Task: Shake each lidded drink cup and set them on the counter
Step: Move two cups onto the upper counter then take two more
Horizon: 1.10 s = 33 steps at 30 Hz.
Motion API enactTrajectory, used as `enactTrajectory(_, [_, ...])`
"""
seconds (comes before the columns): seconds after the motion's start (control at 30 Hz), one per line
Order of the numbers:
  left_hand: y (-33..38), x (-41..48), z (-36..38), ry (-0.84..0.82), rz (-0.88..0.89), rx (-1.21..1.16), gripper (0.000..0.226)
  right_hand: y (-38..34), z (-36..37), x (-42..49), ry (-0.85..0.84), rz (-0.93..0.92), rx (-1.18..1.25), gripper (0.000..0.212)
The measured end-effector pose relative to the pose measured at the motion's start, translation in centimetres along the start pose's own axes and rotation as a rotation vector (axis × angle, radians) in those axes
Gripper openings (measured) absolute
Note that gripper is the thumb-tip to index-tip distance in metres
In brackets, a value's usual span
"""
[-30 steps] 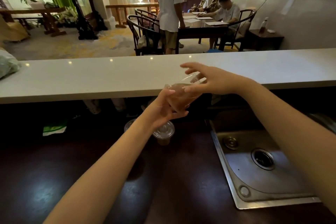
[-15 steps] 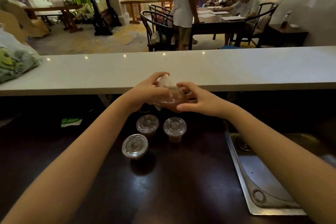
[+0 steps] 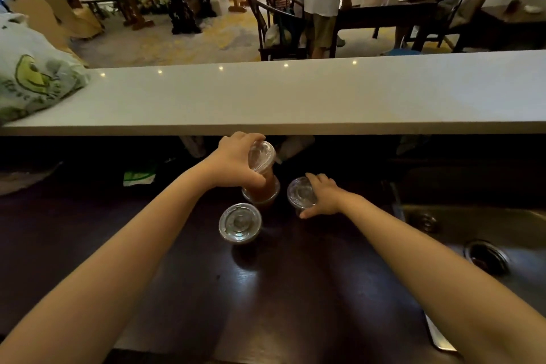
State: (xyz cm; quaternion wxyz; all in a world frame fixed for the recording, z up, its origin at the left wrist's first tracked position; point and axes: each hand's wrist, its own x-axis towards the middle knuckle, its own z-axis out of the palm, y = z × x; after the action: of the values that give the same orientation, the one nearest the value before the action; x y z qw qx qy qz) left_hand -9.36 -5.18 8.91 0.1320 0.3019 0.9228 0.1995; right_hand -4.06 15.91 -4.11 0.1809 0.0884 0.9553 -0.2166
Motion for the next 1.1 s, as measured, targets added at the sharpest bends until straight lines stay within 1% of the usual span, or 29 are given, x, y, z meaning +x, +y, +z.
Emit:
enactTrajectory(0.13, [-0.6,0.2,0.6,-0.033,-0.009,0.007,0.098,-0.1,0.5,0.1,0.091,0.008,0.093,0.108])
enactTrajectory(0.23, [-0.3,0.3,0.5,-0.06,-0.008,0.011,0.098,0.1,0.4,-0.6,0.093,0.01,0.134,0.106])
enactTrajectory(0.37, [0.7,0.5,-0.9,-0.084,0.013,0.067,0.099,0.1,-1.6,-2.5,0.089,-0.012,0.118,0.104])
enactTrajectory(0.5, [2.2,1.3,-2.9,-0.091,0.055,0.113,0.096,-0.3,-6.9,-5.2,0.056,-0.042,0.133,0.1])
enactTrajectory(0.6, [3.8,2.6,-4.7,-0.092,0.105,0.133,0.086,-1.2,-12.2,-7.6,0.035,-0.094,0.182,0.09])
enactTrajectory(0.67, [5.3,3.6,-6.2,-0.093,0.135,0.155,0.085,-1.6,-15.7,-9.0,0.024,-0.123,0.204,0.079])
enactTrajectory(0.77, [7.9,5.5,-8.2,-0.084,0.156,0.11,0.083,-1.6,-20.6,-10.0,0.01,-0.131,0.248,0.073])
enactTrajectory(0.83, [9.6,7.0,-9.5,-0.096,0.157,0.059,0.082,-1.3,-23.6,-10.0,0.025,-0.121,0.29,0.072])
enactTrajectory(0.93, [12.0,9.5,-10.7,-0.081,0.167,0.035,0.079,-0.6,-27.3,-9.2,0.091,-0.114,0.309,0.07])
enactTrajectory(1.1, [14.6,13.9,-10.7,-0.052,0.155,0.041,0.074,2.0,-30.2,-6.3,0.203,-0.094,0.306,0.074])
